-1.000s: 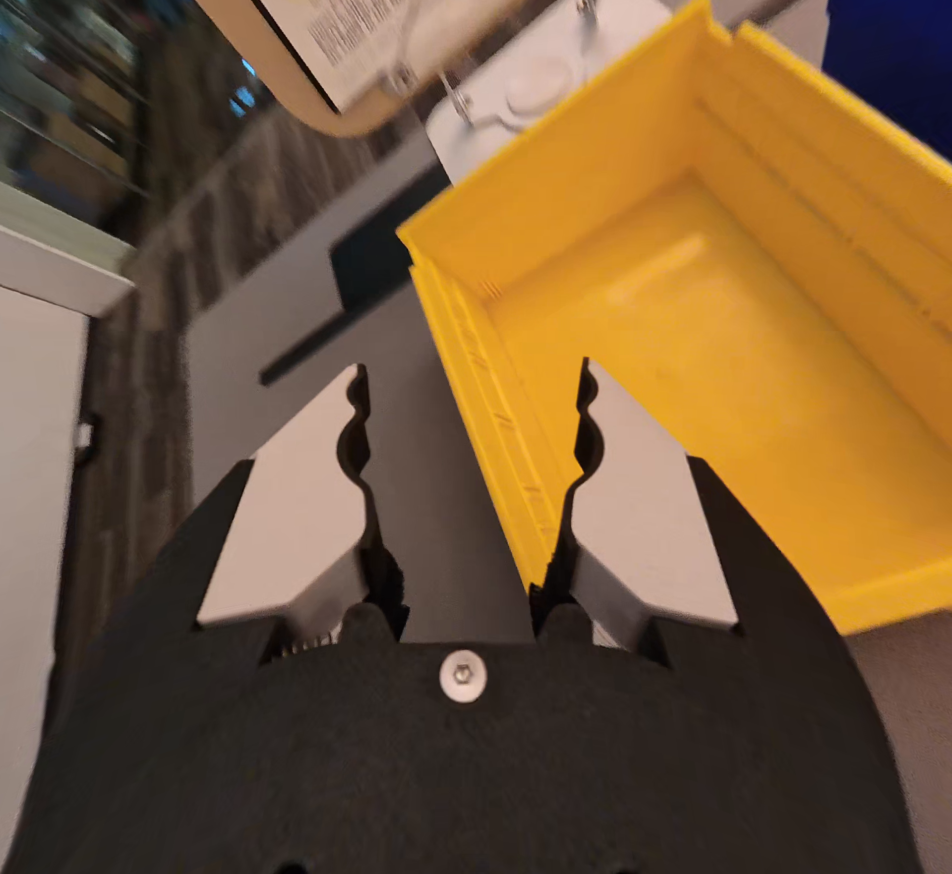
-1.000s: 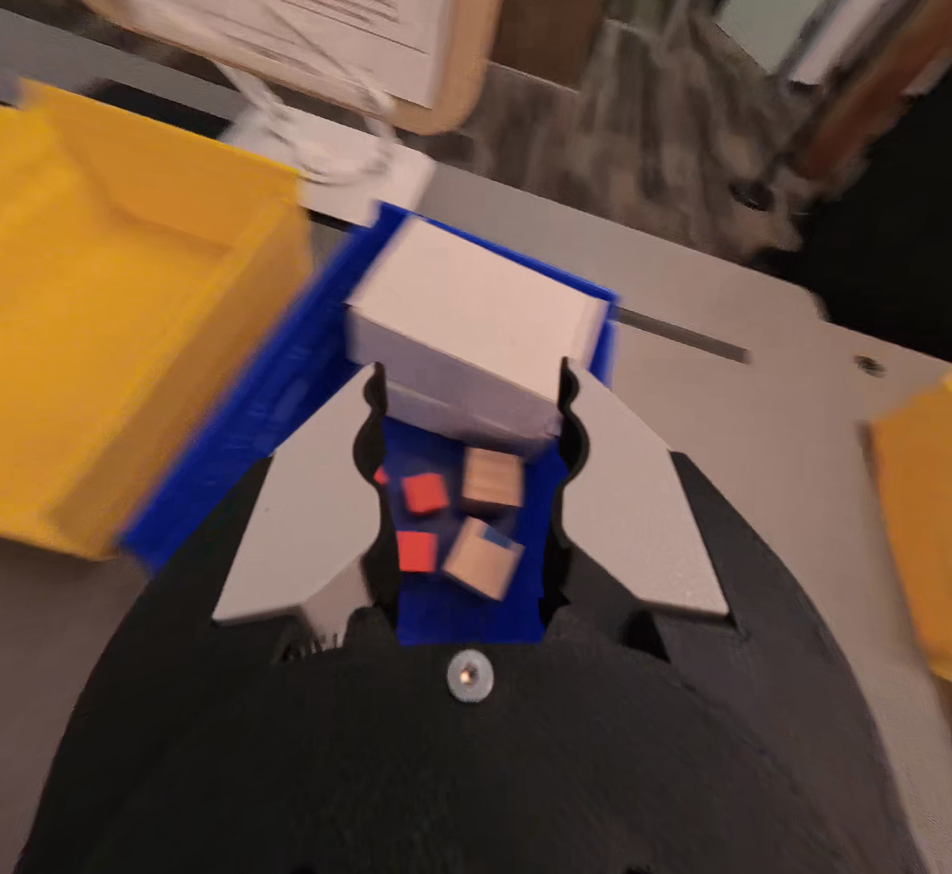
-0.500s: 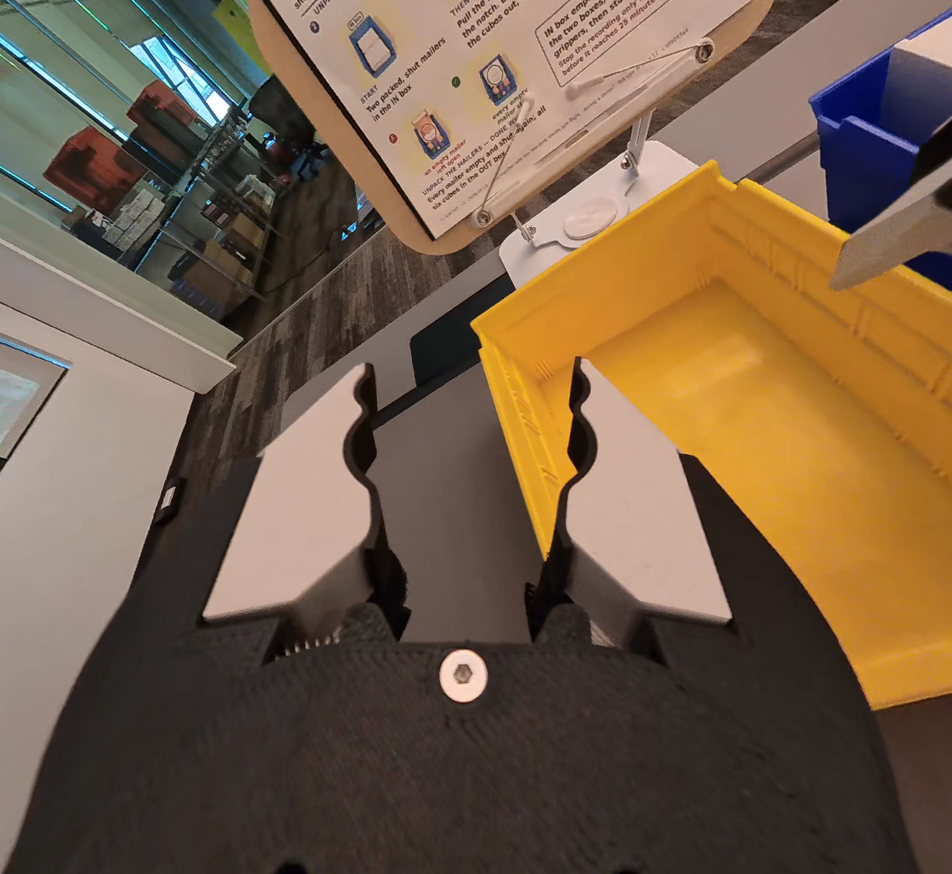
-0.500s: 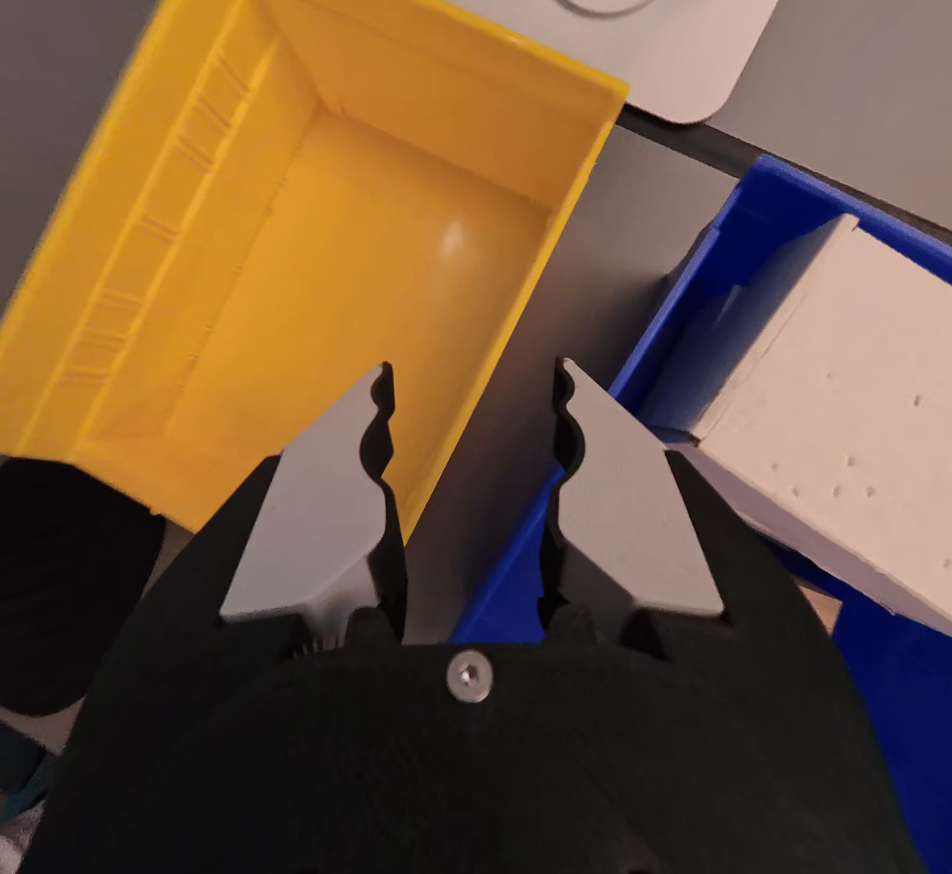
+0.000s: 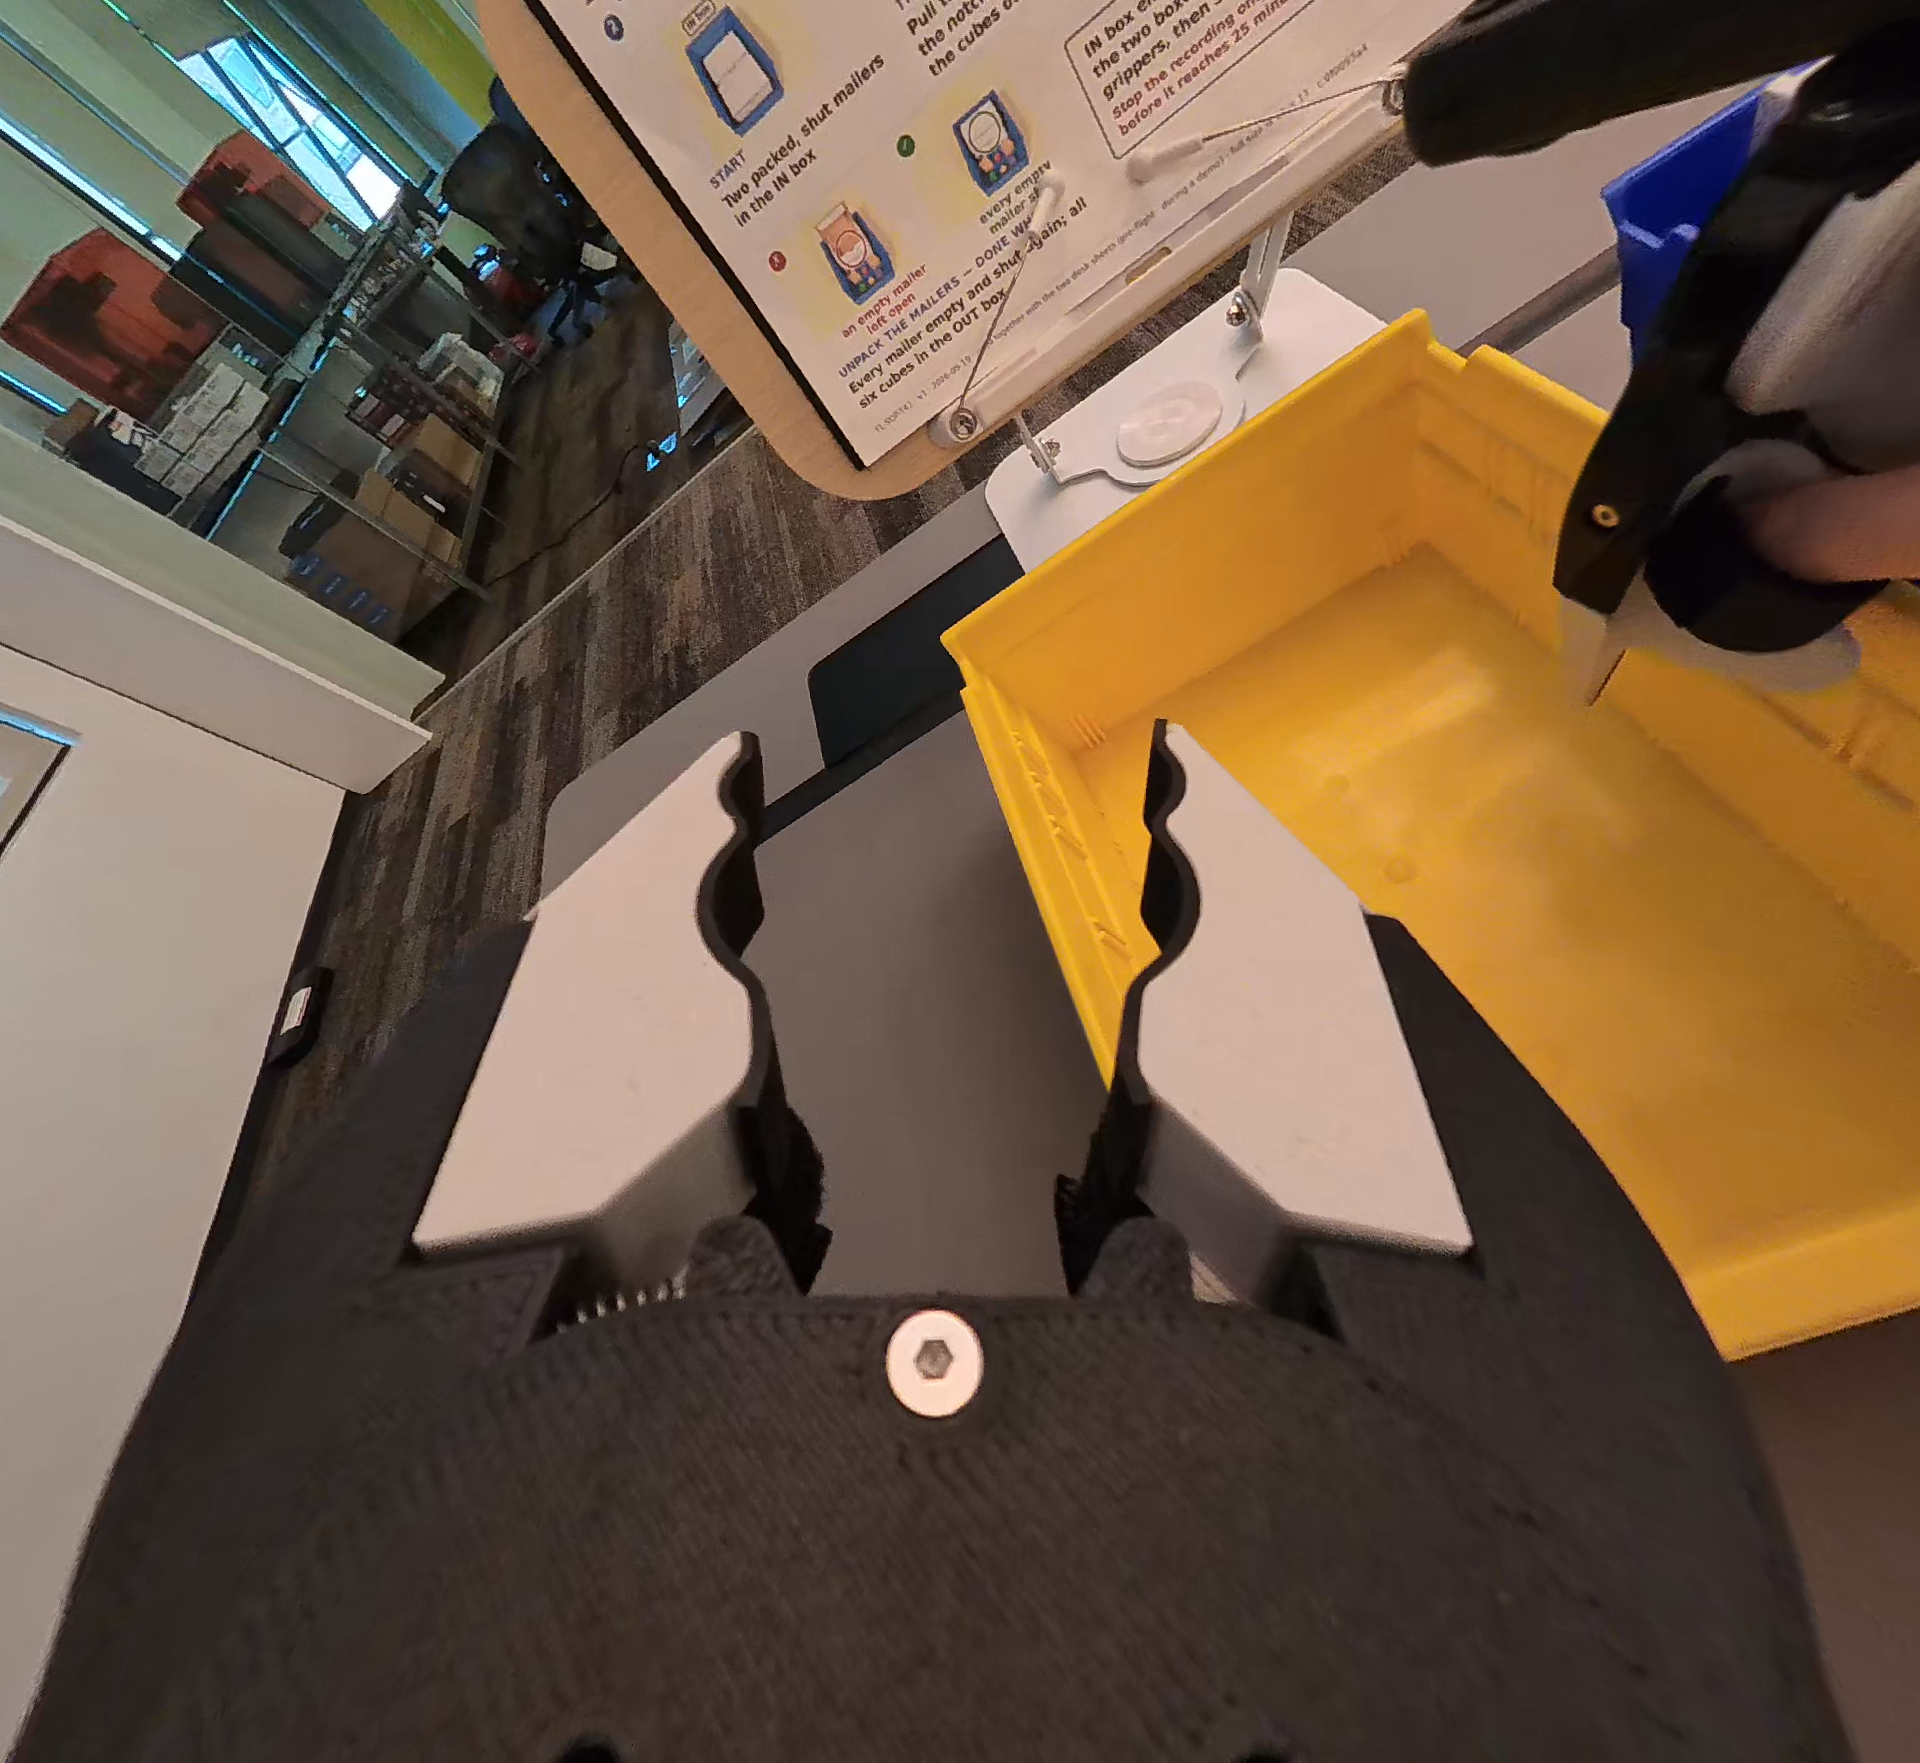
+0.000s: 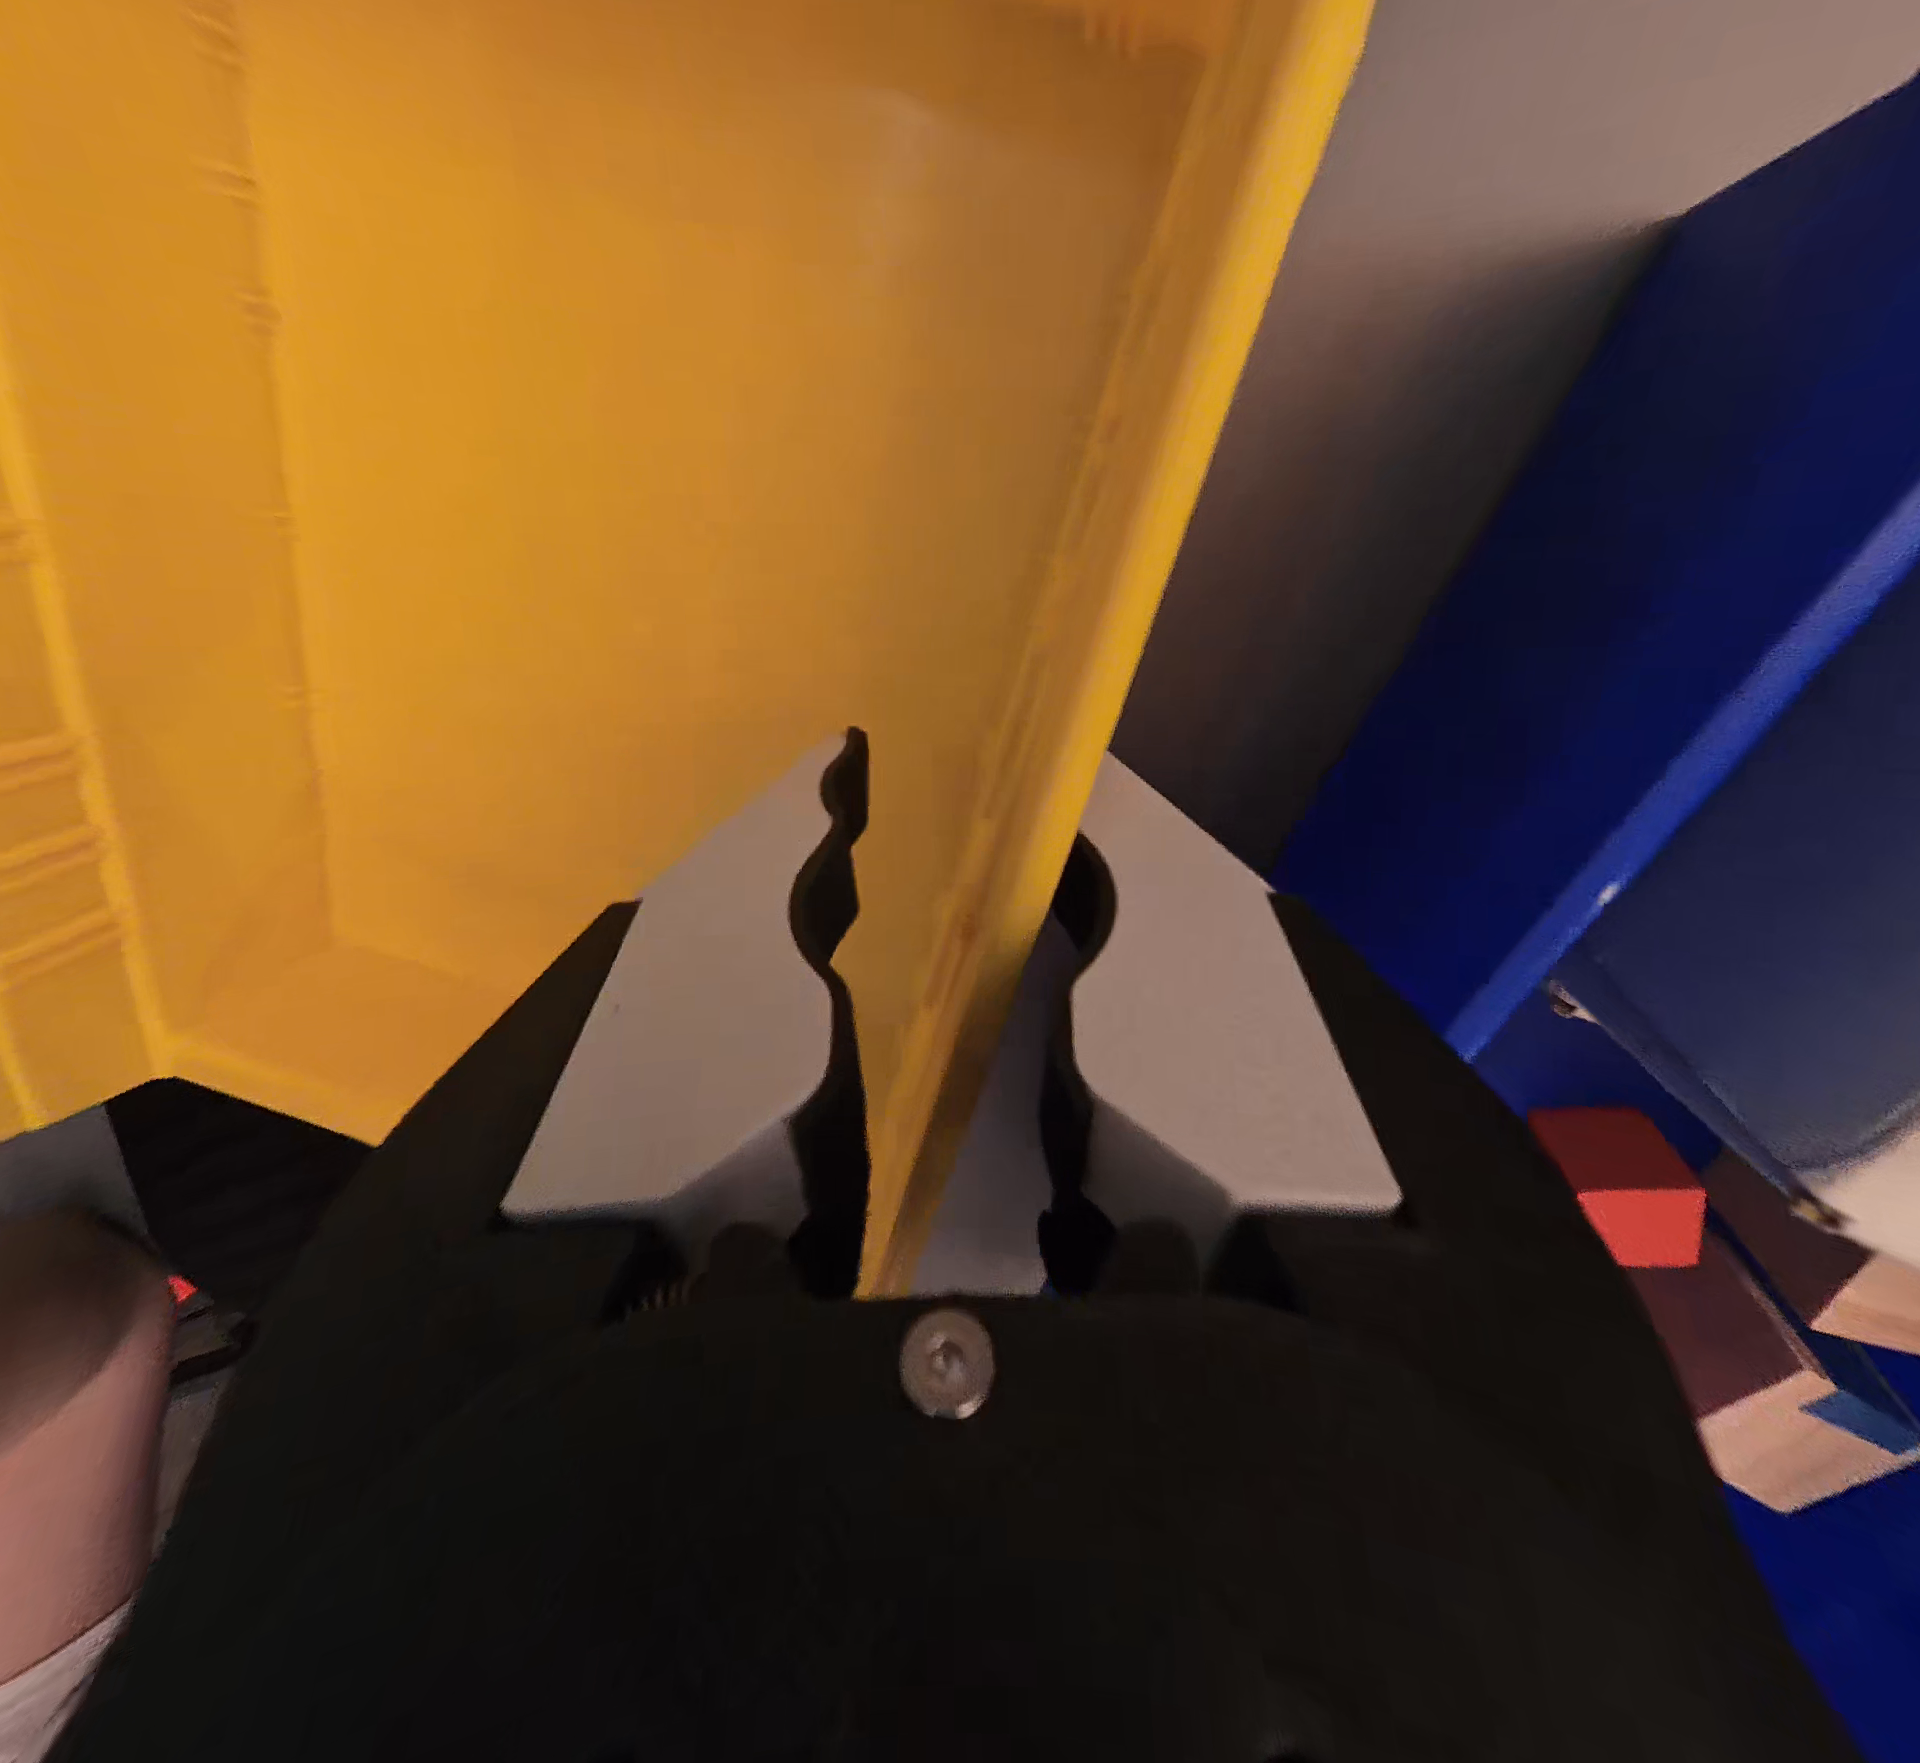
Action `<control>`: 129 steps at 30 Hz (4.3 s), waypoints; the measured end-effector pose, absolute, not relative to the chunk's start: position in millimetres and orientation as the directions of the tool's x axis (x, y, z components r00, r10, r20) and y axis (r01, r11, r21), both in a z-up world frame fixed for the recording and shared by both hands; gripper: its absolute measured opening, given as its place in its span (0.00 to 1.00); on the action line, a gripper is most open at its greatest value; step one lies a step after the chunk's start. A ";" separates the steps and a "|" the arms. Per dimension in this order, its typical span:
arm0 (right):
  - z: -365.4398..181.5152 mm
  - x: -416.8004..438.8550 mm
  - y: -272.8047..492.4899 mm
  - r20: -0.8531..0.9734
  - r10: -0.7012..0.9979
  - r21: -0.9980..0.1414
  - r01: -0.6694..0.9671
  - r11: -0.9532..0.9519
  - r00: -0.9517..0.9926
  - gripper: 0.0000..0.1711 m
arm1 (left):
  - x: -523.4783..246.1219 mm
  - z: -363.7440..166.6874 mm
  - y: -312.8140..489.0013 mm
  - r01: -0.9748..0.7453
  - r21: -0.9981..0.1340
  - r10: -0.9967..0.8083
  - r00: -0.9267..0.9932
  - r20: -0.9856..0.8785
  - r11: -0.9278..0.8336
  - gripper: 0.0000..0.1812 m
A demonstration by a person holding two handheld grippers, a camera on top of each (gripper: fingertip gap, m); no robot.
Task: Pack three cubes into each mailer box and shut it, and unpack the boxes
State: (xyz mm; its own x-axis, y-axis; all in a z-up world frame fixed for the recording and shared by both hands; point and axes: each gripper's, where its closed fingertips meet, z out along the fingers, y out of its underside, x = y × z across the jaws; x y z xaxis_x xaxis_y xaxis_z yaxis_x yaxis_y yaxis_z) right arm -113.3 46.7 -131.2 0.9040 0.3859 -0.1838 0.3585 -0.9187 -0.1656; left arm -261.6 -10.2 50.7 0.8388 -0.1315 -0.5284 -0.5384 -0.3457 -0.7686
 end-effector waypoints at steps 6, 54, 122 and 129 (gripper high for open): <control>-142.3 -112.8 43.7 -0.210 0.320 -0.069 0.313 -0.947 0.924 0.15 | -268.3 57.2 -12.9 -0.523 -0.780 -0.130 0.849 -0.512 -0.345 0.40; 36.0 367.4 -67.6 -0.234 -0.201 -0.017 -0.211 -0.977 0.951 0.02 | -181.0 46.5 -37.2 -0.031 -0.897 -0.621 0.733 0.279 -0.441 0.60; -166.5 302.9 74.3 -0.180 0.154 0.004 0.157 -0.988 0.972 0.03 | -451.2 -96.0 -19.1 0.368 -0.442 0.249 0.919 0.304 -0.818 0.04; -166.4 298.9 80.3 -0.181 0.189 -0.004 0.192 -0.981 0.965 0.03 | -436.9 -97.8 -26.3 0.335 -0.384 0.239 0.931 0.277 -0.860 0.03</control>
